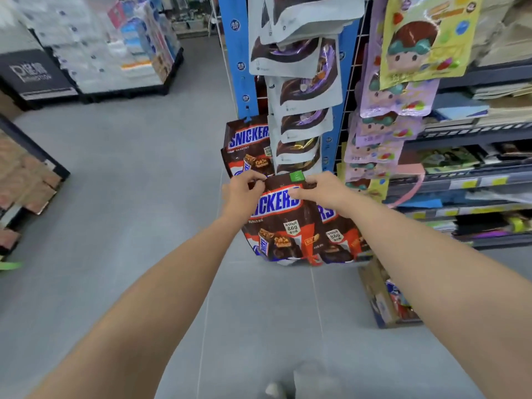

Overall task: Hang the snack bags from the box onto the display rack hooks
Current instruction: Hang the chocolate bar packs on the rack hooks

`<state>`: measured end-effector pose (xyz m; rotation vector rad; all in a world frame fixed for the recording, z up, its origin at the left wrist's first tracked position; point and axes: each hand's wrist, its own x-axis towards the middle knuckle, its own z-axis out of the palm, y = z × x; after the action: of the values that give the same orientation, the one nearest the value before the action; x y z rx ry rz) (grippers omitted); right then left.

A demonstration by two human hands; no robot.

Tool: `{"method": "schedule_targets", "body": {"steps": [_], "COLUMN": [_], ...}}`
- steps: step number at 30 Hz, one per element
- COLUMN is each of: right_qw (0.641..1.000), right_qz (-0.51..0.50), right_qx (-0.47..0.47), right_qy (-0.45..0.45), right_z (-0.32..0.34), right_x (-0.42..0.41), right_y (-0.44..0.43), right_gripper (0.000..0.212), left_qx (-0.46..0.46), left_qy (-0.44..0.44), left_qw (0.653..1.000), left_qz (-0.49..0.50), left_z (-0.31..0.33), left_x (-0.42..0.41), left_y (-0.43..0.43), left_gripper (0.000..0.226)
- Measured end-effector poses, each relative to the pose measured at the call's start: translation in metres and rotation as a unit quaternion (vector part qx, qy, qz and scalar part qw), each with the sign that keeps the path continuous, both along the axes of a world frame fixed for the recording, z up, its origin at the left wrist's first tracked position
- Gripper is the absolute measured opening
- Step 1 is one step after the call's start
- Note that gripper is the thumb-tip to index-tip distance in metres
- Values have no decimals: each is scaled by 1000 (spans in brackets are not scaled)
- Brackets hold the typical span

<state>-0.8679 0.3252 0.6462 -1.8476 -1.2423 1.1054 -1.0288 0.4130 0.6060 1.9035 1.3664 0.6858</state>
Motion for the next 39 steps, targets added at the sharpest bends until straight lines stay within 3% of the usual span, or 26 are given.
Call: {"method": "schedule_targets", "body": {"steps": [5, 12, 15, 22, 31, 39], "right_qw": [999, 994, 991, 981, 965, 970], "right_qz": [-5, -53, -101, -175, -232, -211], "right_qx": [37, 62, 32, -16, -16, -33], "right_qy": [-24, -75, -87, -87, -117, -114], "right_z": [20, 22, 17, 6, 0, 7], "right_x": [21, 21, 19, 13, 17, 29], "right_y": [41, 99, 120, 163, 195, 212], "right_gripper": [35, 31, 48, 53, 54, 53], "left_qx": [67, 53, 49, 43, 56, -48], "left_qy": [-9, -10, 11, 71, 69, 90], "left_qw": [996, 993, 994, 997, 995, 992], "left_qz": [54, 108, 95, -6, -36, 75], "left_z": [23, 43, 47, 36, 25, 40], "left_x": [20, 31, 36, 45, 61, 73], "left_y": [37, 100, 128, 181, 220, 224], "left_gripper": [4, 16, 27, 45, 24, 21]}}
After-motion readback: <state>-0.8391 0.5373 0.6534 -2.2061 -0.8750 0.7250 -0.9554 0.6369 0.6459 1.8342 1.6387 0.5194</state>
